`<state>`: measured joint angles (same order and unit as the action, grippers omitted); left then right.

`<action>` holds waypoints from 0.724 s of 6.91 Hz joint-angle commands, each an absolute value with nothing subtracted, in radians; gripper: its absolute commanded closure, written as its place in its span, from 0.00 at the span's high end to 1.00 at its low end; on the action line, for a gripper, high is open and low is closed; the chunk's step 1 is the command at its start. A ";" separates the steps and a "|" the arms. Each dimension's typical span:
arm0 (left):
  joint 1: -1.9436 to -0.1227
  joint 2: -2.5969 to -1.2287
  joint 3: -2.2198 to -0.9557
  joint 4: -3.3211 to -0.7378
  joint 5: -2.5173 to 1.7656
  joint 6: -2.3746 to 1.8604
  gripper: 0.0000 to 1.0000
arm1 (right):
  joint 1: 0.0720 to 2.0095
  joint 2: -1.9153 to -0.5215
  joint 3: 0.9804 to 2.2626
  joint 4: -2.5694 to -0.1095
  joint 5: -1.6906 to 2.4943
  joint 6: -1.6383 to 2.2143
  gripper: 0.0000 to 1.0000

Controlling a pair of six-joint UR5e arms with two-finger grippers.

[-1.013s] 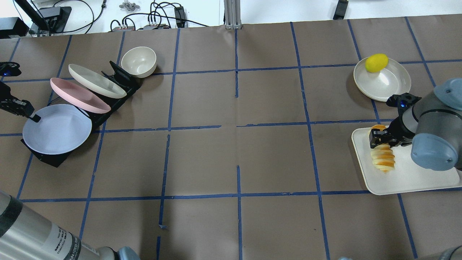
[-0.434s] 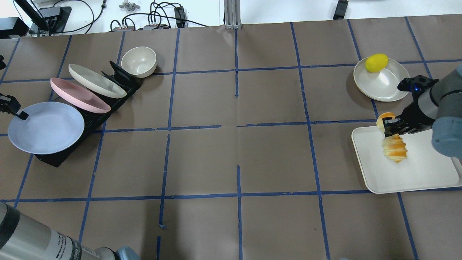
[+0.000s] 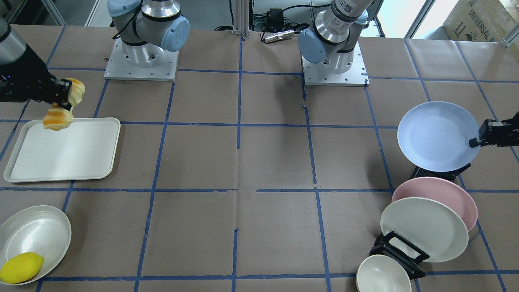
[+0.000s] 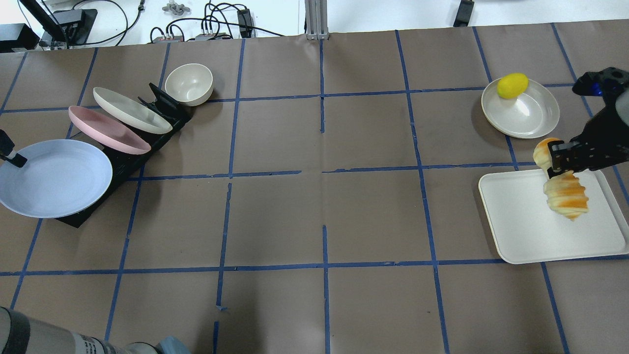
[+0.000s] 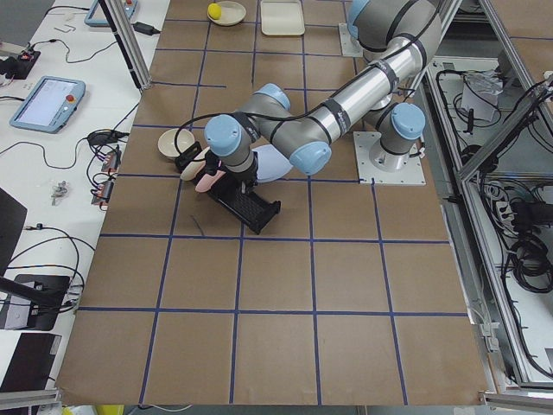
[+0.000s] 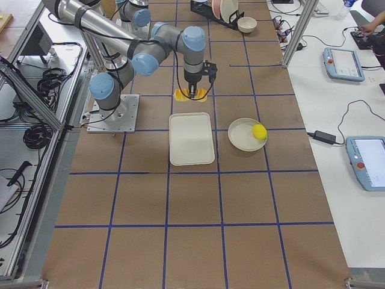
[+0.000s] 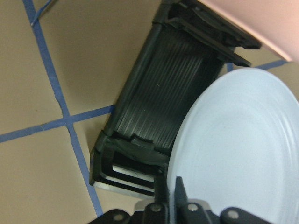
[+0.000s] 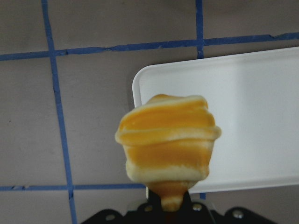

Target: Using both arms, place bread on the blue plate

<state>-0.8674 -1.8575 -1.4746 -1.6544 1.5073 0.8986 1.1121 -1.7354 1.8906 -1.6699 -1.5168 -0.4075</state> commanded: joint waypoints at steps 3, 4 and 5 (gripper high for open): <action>-1.162 -1.657 -1.664 -1.657 1.423 0.492 0.15 | 1.386 -1.743 1.602 -1.394 -1.546 -0.094 0.02; -1.225 -1.669 -1.678 -1.648 1.348 0.429 0.15 | 1.458 -1.715 1.601 -1.425 -1.549 -0.060 0.01; -1.305 -1.683 -1.686 -1.579 1.304 0.332 0.15 | 1.529 -1.669 1.601 -1.468 -1.566 -0.032 0.01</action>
